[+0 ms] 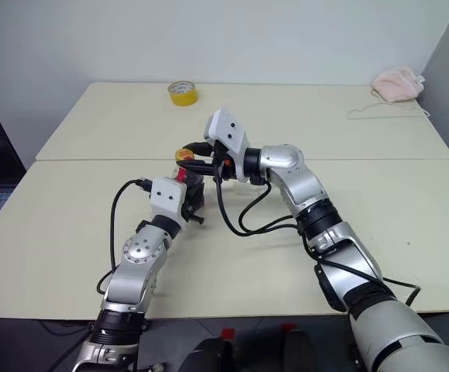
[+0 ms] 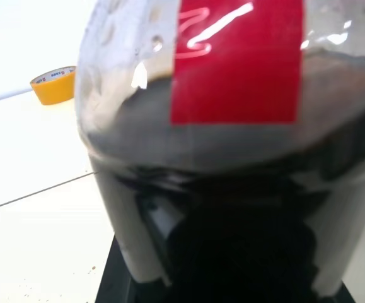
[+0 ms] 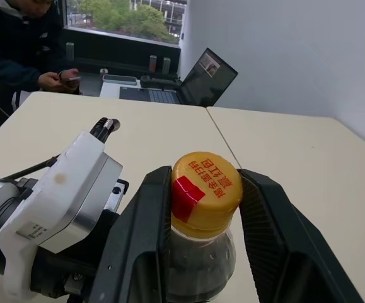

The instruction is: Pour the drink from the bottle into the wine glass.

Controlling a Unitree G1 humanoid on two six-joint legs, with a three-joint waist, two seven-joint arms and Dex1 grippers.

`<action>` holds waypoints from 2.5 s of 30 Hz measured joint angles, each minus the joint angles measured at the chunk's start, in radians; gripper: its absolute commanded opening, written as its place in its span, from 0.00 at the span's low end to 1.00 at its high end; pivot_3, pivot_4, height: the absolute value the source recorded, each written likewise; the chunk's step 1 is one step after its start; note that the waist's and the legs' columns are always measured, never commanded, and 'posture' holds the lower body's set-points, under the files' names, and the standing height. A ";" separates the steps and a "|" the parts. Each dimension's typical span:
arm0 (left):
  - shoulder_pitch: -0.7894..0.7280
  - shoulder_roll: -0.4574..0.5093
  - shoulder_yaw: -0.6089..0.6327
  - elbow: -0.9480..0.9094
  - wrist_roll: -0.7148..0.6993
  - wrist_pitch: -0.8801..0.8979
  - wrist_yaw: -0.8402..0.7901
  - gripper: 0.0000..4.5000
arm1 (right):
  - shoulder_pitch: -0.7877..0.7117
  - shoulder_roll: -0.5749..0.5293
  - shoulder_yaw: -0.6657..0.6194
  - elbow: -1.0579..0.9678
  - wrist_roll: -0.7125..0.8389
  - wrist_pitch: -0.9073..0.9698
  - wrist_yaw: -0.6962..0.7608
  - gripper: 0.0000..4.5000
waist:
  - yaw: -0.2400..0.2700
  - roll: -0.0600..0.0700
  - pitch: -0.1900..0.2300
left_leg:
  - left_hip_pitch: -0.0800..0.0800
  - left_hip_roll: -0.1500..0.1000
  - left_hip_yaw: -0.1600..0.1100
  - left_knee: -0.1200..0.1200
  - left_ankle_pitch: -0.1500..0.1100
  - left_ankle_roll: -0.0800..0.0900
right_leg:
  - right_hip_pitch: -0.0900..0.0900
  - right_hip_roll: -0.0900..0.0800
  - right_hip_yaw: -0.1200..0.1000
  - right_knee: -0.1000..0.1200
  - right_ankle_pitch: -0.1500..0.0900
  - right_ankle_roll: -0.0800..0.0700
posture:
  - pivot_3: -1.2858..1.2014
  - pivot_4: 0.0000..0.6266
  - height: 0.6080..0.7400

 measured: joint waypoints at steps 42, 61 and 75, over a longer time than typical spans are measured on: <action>0.018 -0.028 0.014 -0.018 -0.037 -0.042 -0.041 0.22 | 0.337 0.150 -0.044 -0.709 -0.070 0.523 -0.595 0.99 | 0.003 0.000 0.000 | -0.002 0.000 0.000 0.000 0.000 -0.001 | -0.002 0.000 0.000 0.001 0.000 0.000 | 0.52 0.24 1.00; 0.008 -0.034 -0.008 -0.002 -0.036 -0.042 -0.042 0.22 | 0.352 0.089 -0.049 -0.744 -0.055 0.545 -0.590 0.99 | 0.002 0.000 0.000 | -0.002 0.000 0.000 0.000 0.000 -0.001 | -0.001 0.000 0.000 0.001 0.000 0.000 | 0.52 0.24 1.00; 0.010 -0.029 0.027 0.005 -0.041 -0.053 -0.024 0.22 | 0.428 -0.060 -0.156 -0.824 -0.014 0.630 -0.582 0.99 | 0.002 0.000 0.000 | -0.002 0.001 0.000 -0.001 0.000 -0.001 | -0.001 0.001 0.000 0.000 0.000 0.000 | 0.52 0.24 1.00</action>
